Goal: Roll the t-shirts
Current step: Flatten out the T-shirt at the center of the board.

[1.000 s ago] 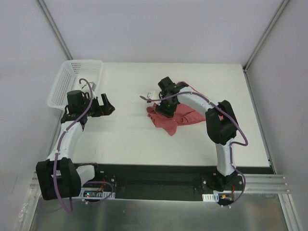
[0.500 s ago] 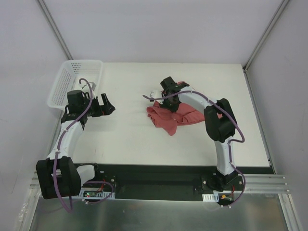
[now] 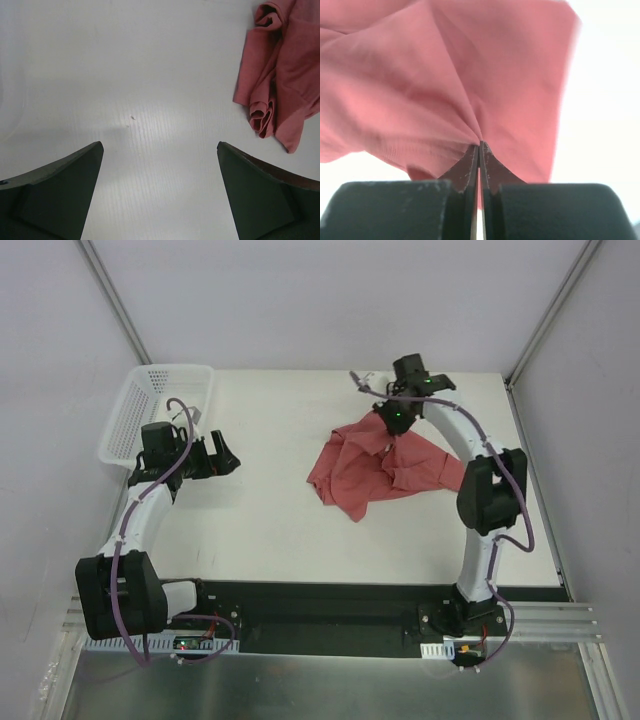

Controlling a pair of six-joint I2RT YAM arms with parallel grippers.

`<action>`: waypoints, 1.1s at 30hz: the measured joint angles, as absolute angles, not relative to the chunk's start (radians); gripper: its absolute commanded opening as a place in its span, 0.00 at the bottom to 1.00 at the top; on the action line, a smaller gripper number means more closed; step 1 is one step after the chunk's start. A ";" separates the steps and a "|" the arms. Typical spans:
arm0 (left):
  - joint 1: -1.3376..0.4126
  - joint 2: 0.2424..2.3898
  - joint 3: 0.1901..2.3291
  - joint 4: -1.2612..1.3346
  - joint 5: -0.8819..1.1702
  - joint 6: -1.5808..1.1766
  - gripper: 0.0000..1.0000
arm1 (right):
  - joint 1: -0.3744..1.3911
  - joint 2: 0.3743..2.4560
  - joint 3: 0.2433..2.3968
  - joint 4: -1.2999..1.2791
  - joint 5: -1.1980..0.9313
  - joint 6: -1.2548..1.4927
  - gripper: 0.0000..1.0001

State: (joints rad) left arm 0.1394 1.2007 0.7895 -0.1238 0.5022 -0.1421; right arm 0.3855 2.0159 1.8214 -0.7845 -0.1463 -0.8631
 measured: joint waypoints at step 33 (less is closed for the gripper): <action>0.057 1.335 0.892 -0.117 0.514 -0.096 0.99 | 0.379 1.278 1.031 -0.608 -0.189 -1.090 0.53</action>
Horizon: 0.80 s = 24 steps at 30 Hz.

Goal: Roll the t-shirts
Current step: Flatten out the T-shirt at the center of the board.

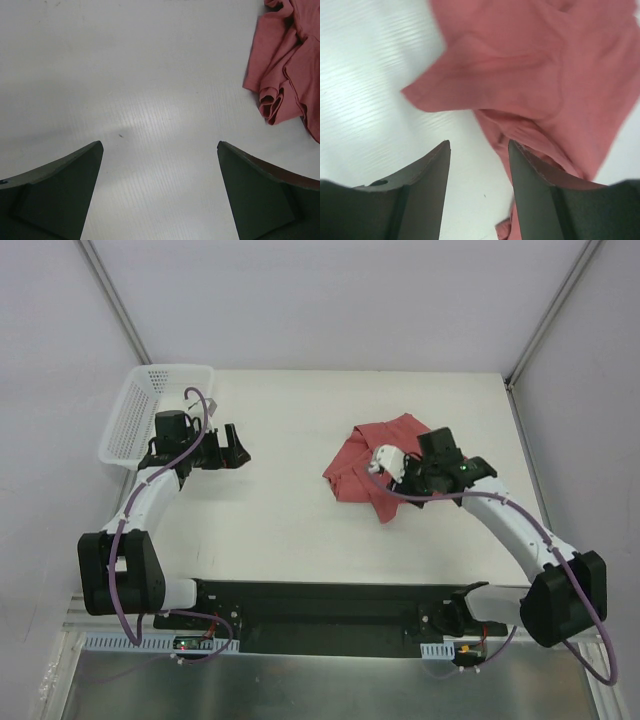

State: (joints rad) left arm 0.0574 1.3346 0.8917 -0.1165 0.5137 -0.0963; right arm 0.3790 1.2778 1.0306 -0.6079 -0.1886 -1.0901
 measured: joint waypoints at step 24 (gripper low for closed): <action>0.067 1.243 0.851 -0.158 0.493 -0.061 0.99 | 0.595 1.440 0.844 -0.581 -0.300 -1.605 0.51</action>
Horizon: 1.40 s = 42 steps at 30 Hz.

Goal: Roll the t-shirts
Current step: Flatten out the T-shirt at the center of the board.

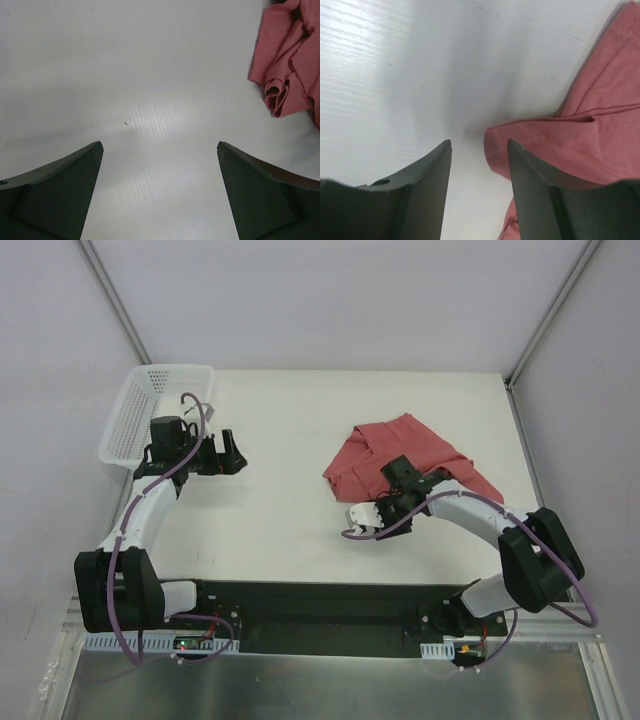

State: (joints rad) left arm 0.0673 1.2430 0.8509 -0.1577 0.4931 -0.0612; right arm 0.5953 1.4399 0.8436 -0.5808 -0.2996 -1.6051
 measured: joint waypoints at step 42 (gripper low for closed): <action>-0.387 1.927 1.367 -0.127 0.511 -0.069 0.95 | -0.048 1.547 1.574 -0.650 -0.131 -0.519 0.01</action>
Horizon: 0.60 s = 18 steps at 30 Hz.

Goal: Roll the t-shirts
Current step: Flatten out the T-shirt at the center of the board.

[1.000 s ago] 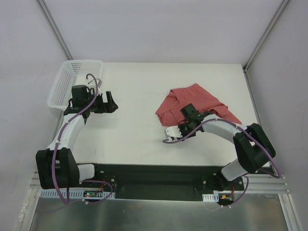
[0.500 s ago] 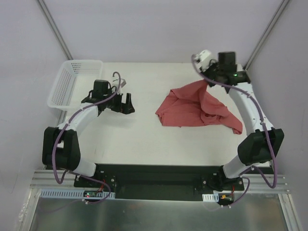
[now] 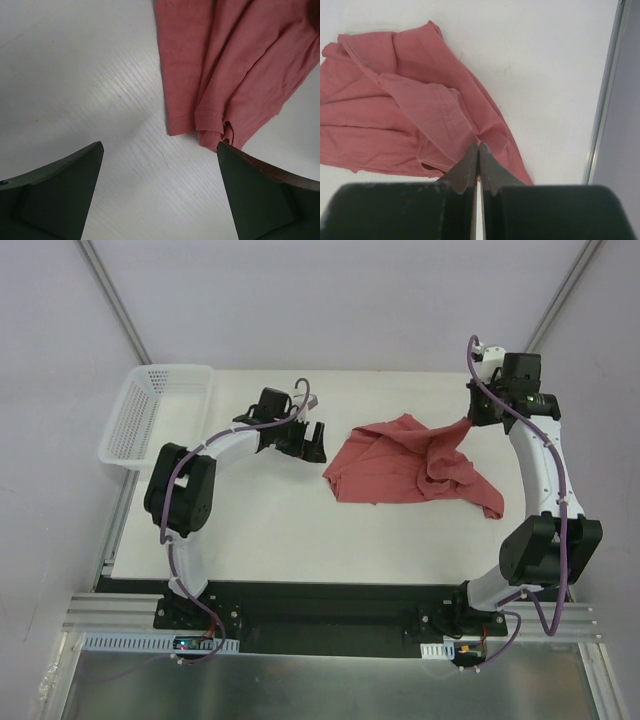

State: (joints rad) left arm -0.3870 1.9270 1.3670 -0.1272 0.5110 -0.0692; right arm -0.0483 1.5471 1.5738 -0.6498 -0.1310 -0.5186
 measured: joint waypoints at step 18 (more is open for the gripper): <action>-0.492 2.069 1.386 -0.072 0.479 -0.129 0.46 | -0.108 1.536 1.541 -0.682 -0.174 -0.464 0.01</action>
